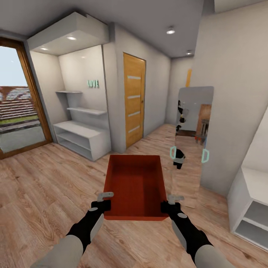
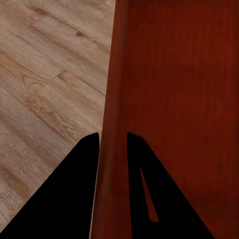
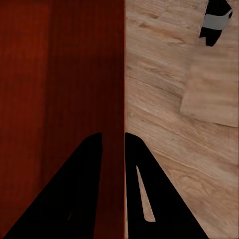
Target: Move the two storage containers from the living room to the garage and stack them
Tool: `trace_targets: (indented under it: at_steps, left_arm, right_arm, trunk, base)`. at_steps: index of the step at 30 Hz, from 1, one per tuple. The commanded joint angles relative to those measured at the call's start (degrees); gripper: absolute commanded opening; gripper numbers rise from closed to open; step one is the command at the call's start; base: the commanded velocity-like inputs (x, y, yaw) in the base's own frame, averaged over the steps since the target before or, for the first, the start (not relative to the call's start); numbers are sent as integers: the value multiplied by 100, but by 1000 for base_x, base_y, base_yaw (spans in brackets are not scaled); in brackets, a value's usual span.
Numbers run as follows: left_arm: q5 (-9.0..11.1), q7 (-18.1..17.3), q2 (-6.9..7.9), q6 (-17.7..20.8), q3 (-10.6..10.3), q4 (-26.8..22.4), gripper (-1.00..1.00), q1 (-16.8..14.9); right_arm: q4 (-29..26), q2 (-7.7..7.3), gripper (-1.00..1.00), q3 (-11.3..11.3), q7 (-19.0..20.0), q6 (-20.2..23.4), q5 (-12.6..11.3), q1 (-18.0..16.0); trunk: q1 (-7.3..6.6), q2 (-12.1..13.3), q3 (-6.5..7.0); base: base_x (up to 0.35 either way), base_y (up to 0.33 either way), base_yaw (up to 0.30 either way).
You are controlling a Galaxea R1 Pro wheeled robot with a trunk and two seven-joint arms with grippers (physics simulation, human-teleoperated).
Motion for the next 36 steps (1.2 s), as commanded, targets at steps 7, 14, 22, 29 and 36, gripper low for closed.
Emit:
trace_targets:
  at_steps: [7, 14, 22, 29, 36]
  left_arm:
    - [187, 443, -1, 39, 296, -4, -100, -1]
    - [184, 443, -2, 39, 296, -5, -100, -1]
    - [184, 443, -5, 39, 296, -15, -100, -1]
    - [183, 443, -6, 39, 296, -31, -100, -1]
    - [182, 443, -1, 39, 296, -47, -100, -1]
  right_arm:
    - [-33, -1, -100, -71, -57, -66, -19, -5]
    - [-33, 1, -100, -71, -60, -71, -19, -5]
    - [-33, 1, -100, -71, -69, -74, -19, -5]
    - [-26, 1, -100, -80, -66, -71, -26, -5]
    - [-24, 1, -100, -83, -73, -66, -28, -5]
  trunk:
    - [4, -4, -7]
    - [4, -4, -7]
    - [4, -4, -7]
    - [4, -4, -7]
    - [4, -4, -7]
  base:
    - [325, 0, 264]
    - [325, 0, 221]
    - [325, 0, 35]
    - [325, 0, 2]
    - [325, 0, 0]
